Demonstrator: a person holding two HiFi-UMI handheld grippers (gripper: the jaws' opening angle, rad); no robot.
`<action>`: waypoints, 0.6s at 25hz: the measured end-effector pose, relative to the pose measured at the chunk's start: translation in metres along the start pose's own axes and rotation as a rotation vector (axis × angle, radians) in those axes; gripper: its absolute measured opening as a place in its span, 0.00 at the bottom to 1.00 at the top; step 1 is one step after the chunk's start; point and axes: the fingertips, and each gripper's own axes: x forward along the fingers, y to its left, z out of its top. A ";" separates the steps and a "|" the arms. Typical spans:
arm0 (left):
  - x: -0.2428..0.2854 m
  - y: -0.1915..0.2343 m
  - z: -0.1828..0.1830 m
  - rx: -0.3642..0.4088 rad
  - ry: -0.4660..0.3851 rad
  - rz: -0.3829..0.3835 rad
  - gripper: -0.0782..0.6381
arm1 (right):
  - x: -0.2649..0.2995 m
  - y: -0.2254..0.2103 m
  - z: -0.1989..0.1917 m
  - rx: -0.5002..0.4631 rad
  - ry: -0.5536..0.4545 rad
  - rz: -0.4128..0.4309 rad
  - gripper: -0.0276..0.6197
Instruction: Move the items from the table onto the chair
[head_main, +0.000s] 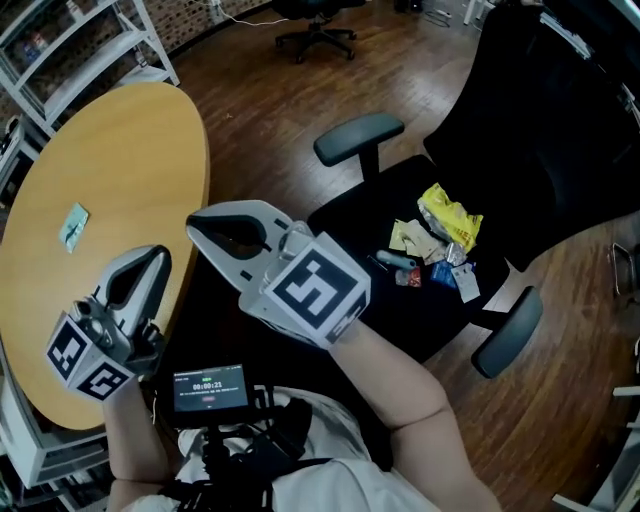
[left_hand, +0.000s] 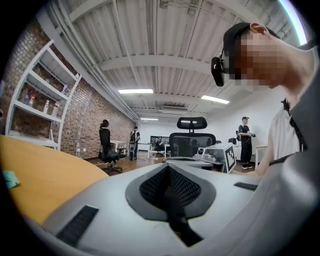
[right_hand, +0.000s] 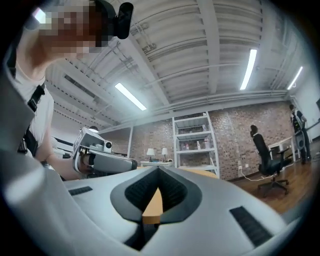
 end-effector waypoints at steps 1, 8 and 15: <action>-0.008 0.006 -0.003 0.007 0.005 0.021 0.13 | 0.009 0.005 -0.002 0.007 0.003 0.023 0.05; -0.090 0.051 -0.020 0.008 0.006 0.215 0.13 | 0.082 0.066 -0.008 0.054 -0.008 0.239 0.05; -0.187 0.077 -0.032 -0.033 0.000 0.392 0.13 | 0.143 0.129 -0.022 0.056 0.019 0.371 0.05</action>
